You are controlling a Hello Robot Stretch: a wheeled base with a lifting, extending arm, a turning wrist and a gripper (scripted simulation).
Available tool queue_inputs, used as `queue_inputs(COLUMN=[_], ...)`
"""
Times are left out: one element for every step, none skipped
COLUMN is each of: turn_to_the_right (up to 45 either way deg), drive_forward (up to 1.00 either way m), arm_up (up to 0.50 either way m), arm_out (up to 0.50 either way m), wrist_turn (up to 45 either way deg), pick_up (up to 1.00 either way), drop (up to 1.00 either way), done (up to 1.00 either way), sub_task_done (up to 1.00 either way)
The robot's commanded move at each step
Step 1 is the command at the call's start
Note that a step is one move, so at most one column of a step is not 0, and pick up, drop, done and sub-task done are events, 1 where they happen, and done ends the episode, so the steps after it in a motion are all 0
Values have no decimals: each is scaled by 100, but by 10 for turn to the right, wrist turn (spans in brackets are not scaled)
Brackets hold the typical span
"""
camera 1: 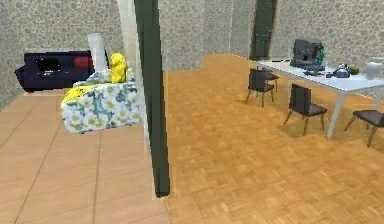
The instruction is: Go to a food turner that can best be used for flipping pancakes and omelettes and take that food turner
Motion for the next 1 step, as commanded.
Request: queue_inputs(turn_to_the_right=[450], drive_forward=[0], arm_up=[0], arm_out=[0], wrist_turn=[0], pick_up=[0], drop=[0], done=[0], sub_task_done=[0])
